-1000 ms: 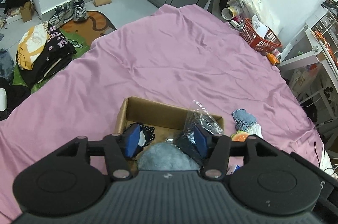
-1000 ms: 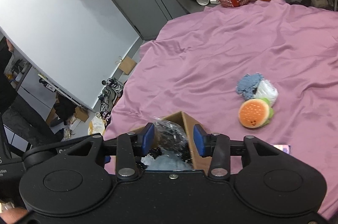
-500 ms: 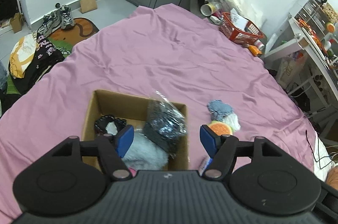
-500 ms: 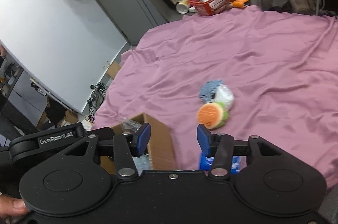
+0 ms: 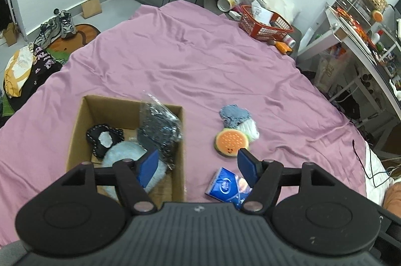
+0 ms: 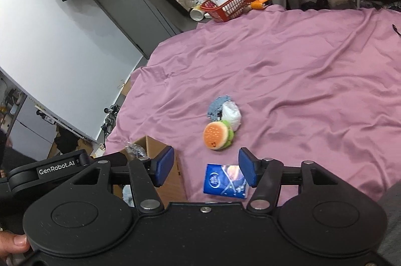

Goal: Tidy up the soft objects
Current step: 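Move the left tool toward the blue tissue pack and burger plush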

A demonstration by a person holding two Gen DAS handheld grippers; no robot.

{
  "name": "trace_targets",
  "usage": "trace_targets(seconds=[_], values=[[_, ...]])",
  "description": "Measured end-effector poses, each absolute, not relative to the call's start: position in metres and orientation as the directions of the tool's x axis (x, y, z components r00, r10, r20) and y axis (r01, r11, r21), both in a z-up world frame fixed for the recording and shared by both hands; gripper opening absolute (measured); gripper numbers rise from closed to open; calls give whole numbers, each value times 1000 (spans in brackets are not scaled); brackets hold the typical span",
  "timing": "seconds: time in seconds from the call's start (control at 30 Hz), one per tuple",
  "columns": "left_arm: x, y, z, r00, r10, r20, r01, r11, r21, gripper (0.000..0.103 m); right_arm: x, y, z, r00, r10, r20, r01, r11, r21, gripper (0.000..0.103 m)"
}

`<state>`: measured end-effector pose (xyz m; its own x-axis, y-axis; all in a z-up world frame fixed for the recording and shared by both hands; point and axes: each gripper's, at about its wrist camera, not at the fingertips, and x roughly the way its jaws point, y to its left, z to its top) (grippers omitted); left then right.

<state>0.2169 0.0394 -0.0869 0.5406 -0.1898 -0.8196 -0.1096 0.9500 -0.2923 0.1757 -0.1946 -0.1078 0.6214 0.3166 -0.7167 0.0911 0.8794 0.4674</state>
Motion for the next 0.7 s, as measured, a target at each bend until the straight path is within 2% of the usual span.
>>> trace_targets(seconds=[0.43, 0.7], values=[[216, 3, -98, 493, -215, -843, -61, 958, -281, 68, 175, -229, -126, 607, 345, -716, 131, 845, 518, 57], [220, -21, -114, 452, -223, -864, -38, 963, -269, 68, 180, -252, -139, 601, 381, -702, 133, 819, 558, 63]])
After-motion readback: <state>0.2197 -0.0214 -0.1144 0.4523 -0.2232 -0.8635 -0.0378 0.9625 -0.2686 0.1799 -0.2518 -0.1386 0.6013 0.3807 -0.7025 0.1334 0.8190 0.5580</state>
